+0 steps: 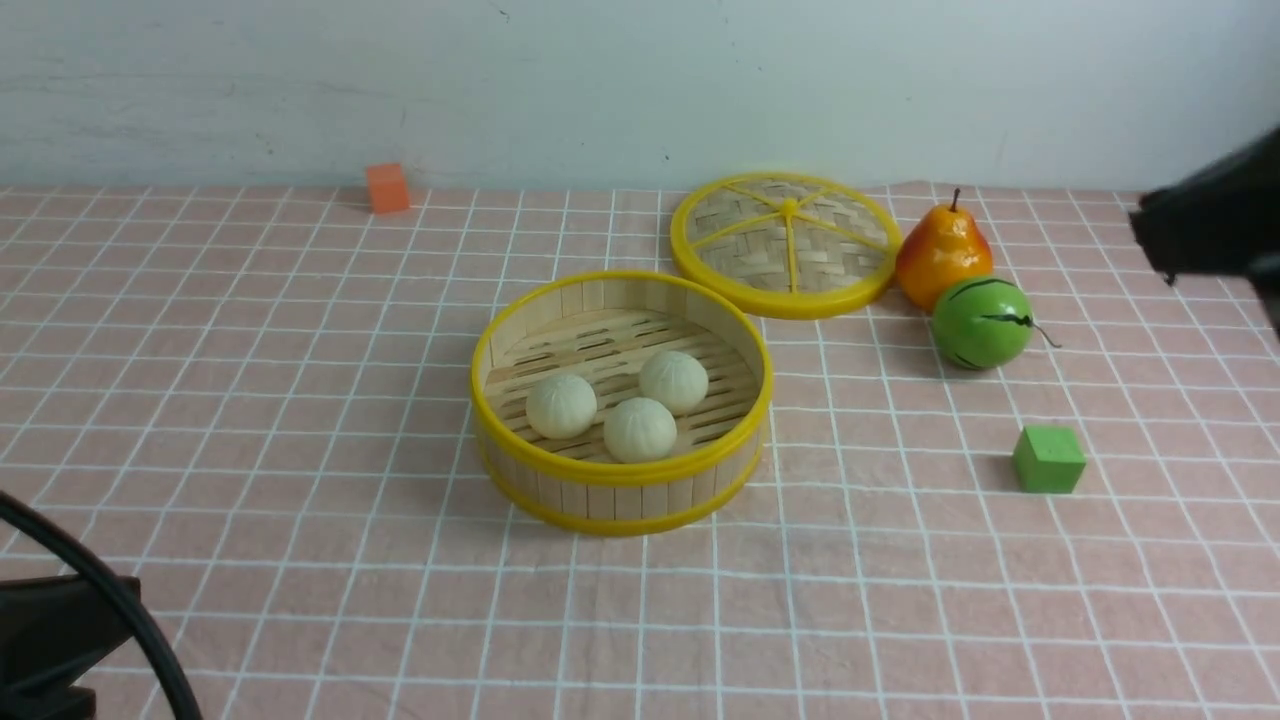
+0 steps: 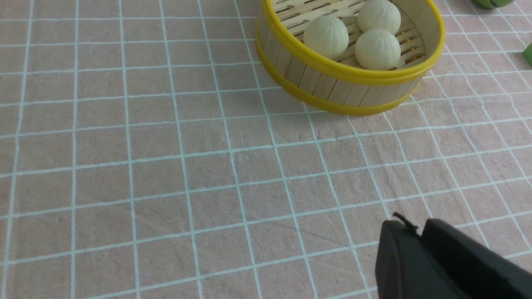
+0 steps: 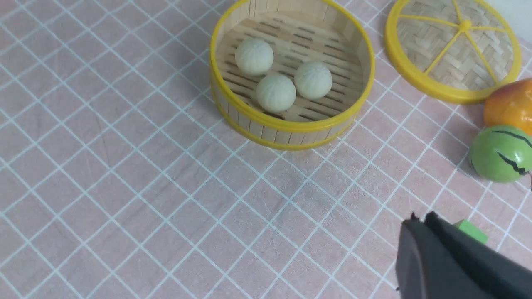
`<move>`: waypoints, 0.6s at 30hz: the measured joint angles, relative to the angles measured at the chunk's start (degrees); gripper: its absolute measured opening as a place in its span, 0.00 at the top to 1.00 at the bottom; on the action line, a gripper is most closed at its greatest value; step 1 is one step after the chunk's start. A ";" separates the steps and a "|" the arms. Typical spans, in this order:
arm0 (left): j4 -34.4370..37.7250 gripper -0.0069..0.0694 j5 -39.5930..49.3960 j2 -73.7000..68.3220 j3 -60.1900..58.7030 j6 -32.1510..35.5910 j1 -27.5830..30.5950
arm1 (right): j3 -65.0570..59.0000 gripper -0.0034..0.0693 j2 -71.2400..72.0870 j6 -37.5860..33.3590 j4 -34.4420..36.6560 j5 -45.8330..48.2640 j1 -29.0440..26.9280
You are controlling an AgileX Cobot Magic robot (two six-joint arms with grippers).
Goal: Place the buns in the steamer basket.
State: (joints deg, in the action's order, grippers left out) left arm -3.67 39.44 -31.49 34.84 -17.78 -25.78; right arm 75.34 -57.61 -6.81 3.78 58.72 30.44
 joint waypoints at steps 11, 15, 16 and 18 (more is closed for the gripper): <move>0.00 0.81 0.00 0.00 0.00 0.00 0.00 | -18.36 0.97 15.09 3.45 0.23 -5.95 0.00; 0.06 0.80 0.00 0.00 0.00 -0.05 0.00 | -20.49 0.97 16.96 3.45 0.23 -1.34 0.00; 0.06 0.80 0.00 0.00 0.00 -0.05 0.00 | -20.54 0.96 16.96 3.45 0.17 -0.26 0.00; 0.06 0.80 0.00 0.00 0.00 -0.05 0.00 | -20.59 0.96 16.96 3.45 -0.02 1.39 0.00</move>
State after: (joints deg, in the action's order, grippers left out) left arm -3.61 39.44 -31.49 34.84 -17.83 -25.78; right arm 54.75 -40.65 -3.36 3.75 60.11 30.44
